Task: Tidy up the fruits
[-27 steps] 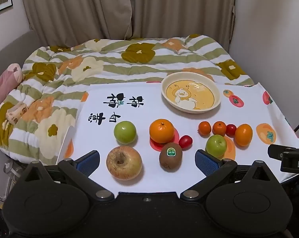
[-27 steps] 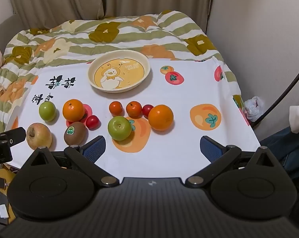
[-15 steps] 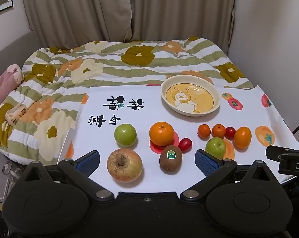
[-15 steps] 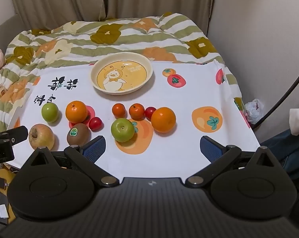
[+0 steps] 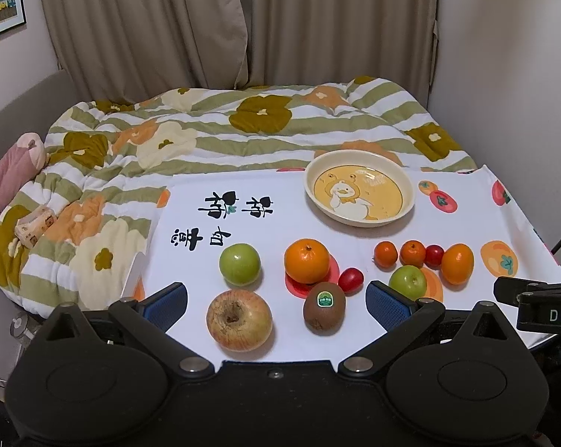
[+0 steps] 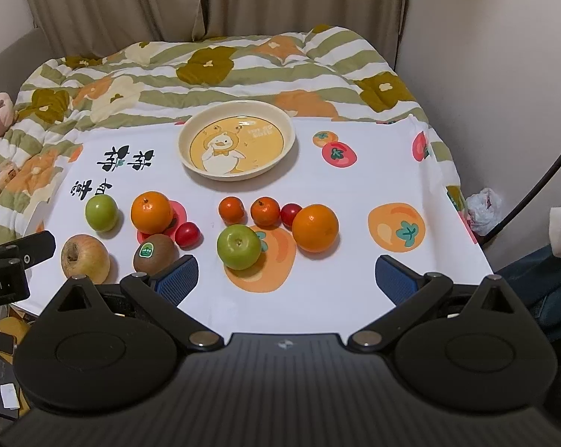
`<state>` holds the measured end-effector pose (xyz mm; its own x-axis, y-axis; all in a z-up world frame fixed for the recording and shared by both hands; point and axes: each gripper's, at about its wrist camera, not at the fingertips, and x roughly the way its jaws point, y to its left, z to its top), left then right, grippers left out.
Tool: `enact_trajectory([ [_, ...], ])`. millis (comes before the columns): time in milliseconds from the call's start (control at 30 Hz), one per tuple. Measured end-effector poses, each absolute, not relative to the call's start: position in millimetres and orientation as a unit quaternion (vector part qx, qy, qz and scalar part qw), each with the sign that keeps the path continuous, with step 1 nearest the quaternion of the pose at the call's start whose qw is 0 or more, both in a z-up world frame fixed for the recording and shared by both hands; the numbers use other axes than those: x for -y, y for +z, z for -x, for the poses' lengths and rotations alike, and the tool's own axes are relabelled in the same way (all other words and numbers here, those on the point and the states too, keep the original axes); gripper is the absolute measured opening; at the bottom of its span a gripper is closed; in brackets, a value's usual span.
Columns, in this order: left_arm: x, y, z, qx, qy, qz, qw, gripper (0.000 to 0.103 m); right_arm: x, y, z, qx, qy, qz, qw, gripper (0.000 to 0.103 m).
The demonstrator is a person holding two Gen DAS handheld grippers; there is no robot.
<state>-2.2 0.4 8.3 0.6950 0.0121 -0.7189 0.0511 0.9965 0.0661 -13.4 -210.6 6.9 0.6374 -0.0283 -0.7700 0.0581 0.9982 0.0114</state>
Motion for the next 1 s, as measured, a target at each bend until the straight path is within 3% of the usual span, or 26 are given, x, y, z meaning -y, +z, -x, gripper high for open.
enact_trajectory([
  [1000,-3.5,7.7,2.7,-0.387,-0.005,-0.038,0.921,0.103,213.6,5.8,13.1,-0.426,-0.025,-0.019,0.904,0.103],
])
